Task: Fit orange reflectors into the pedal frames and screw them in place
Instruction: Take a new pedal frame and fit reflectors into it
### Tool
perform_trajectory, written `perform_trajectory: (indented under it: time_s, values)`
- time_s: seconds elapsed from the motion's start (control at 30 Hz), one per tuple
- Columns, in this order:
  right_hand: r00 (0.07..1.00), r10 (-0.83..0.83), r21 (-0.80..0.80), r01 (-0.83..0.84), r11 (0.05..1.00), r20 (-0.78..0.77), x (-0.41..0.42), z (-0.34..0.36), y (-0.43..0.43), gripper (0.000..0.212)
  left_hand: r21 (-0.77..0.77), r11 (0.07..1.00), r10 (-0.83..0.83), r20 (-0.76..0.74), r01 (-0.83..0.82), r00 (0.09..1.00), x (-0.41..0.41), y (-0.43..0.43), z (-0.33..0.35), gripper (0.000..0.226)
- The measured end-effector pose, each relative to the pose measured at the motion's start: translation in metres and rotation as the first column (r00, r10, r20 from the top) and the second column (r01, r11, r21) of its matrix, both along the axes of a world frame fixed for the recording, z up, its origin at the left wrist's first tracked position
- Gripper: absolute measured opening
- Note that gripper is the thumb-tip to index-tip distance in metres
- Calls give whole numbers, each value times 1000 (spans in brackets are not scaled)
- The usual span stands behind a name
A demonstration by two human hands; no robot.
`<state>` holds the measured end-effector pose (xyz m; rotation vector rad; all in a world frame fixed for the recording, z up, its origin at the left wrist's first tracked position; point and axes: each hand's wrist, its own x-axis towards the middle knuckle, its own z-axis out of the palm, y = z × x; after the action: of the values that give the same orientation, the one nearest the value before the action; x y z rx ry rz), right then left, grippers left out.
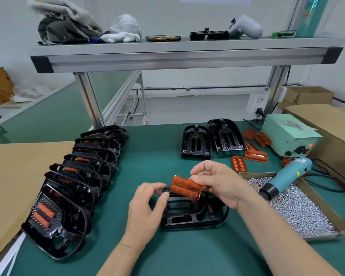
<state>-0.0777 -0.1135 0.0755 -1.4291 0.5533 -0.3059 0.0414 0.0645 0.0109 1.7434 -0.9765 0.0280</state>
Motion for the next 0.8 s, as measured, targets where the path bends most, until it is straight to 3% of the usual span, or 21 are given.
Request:
perform_trajectory:
  time_s: [0.3,0.43,0.6,0.8]
  values:
    - [1000,-1,-96,2,995,10,11,-7,18,16,-48,999,-11,-26,9,1000,-1,1,0,22]
    - [1000,8,-109,-7,994,16,15,-8,20,16,-53,998,23,-68,-26,997,0,0,-3,2]
    - [999,-2,-176,11,984,53,15,-10,23,16,-39,999,-2,-126,-3,992,-2,2,-2,10]
    - [993,-89,-242,105,964,76,12,-15,21,14,-38,999,13,-14,-14,1000,-3,2,-1,19]
